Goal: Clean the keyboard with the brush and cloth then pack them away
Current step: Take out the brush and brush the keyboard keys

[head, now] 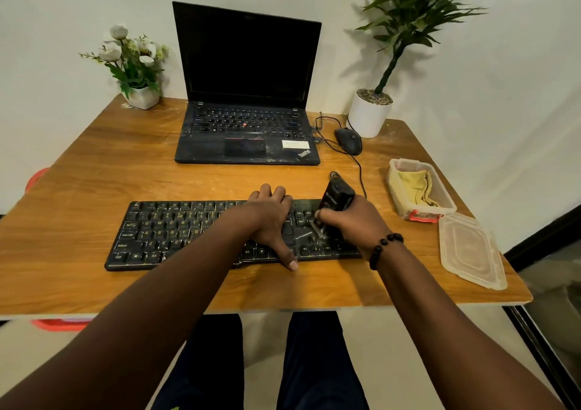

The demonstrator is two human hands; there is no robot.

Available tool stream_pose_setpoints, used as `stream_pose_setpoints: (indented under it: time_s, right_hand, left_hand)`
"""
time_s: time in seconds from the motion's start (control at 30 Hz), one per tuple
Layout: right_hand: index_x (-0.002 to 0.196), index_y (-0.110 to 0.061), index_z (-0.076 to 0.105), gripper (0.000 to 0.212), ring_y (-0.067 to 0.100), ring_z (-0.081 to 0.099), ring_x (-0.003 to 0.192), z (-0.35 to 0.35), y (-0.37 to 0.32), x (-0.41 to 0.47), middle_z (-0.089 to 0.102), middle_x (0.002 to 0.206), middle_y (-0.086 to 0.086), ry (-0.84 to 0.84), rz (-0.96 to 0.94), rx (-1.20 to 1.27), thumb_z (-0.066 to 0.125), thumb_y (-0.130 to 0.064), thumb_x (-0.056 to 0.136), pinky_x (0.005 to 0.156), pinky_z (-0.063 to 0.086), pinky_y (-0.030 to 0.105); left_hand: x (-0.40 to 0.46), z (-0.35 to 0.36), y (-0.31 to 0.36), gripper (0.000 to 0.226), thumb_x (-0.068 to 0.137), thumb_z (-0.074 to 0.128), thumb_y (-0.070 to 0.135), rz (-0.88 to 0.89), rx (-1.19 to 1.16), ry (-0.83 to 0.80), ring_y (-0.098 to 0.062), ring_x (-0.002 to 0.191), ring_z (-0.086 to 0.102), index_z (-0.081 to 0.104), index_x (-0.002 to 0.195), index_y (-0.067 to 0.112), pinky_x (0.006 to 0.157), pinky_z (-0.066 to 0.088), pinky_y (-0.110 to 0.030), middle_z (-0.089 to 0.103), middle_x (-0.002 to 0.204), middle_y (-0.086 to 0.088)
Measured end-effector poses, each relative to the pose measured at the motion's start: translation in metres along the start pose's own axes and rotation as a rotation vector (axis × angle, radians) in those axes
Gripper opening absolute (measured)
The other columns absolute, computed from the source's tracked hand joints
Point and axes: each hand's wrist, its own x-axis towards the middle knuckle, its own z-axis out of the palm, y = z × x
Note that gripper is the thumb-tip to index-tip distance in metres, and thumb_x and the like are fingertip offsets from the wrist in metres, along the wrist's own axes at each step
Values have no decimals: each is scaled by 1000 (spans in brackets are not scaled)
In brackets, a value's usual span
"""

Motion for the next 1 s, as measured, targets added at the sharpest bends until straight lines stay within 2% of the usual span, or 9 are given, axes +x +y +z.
stream_pose_setpoints:
  time_s: [0.07,0.13,0.27,0.53,0.63,0.73,0.83,0.9,1.0]
  right_hand:
    - [93,-25,63,23,3,61,80,-3,-3,5,65,85,-12,137,-25,93,76,-25,73,64,48,20]
    - [90,-24,64,21,5,60,79,3,-4,9,62,81,-15,199,-57,57,76,-25,73,65,47,20]
    - [86,-21,66,20,14,67,80,14,5,5,70,84,-2,29,-29,-25,76,-26,70,72,58,36]
    - [96,-23,66,29,18,69,88,-2,11,11,73,92,-1,169,51,346,81,-23,71,73,55,33]
    - [95,-24,63,32,13,66,87,-2,9,13,70,95,-5,267,-19,160,81,-31,69,77,54,31]
    - [92,-21,62,30,11,61,82,12,3,12,65,90,-5,342,-137,-82,79,-34,71,69,49,24]
    - [85,-19,63,27,14,64,77,26,0,11,67,85,-1,287,-171,-269,77,-36,70,64,55,29]
    - [80,-19,63,23,13,67,65,21,-3,8,69,73,-1,152,-144,-330,77,-35,71,60,58,30]
    - [85,-18,66,22,15,69,59,6,-9,1,71,67,0,-8,-91,-248,77,-34,73,56,57,26]
  left_hand:
    - [0,0,-1,145,48,74,85,-1,-5,4,-32,138,16,9,157,15,117,25,-52,15,155,-4]
    - [0,0,0,145,48,74,85,-7,-5,2,-32,138,16,9,157,15,117,25,-52,15,155,-4]
    - [0,0,1,144,49,75,84,-12,-3,-5,-32,139,15,9,157,15,117,24,-52,14,156,-3]
    - [0,-1,1,145,49,74,84,-8,-6,-9,-31,140,14,7,158,14,118,22,-52,14,156,-5]
    - [-1,-1,1,146,50,74,84,-11,0,-15,-32,141,13,5,158,14,118,21,-51,12,157,-6]
    - [-2,-3,2,145,51,75,82,-15,7,-19,-32,140,15,5,158,13,118,22,-51,13,156,-5]
    - [-3,-3,4,144,52,75,82,-18,7,-12,-30,138,16,6,157,13,117,24,-50,14,155,-5]
    - [-4,-2,4,143,52,75,82,-19,3,-8,-30,138,16,7,157,13,117,24,-49,15,155,-6]
    - [-4,-3,4,143,52,76,81,-15,2,-14,-30,138,17,7,157,12,117,24,-50,15,155,-6]
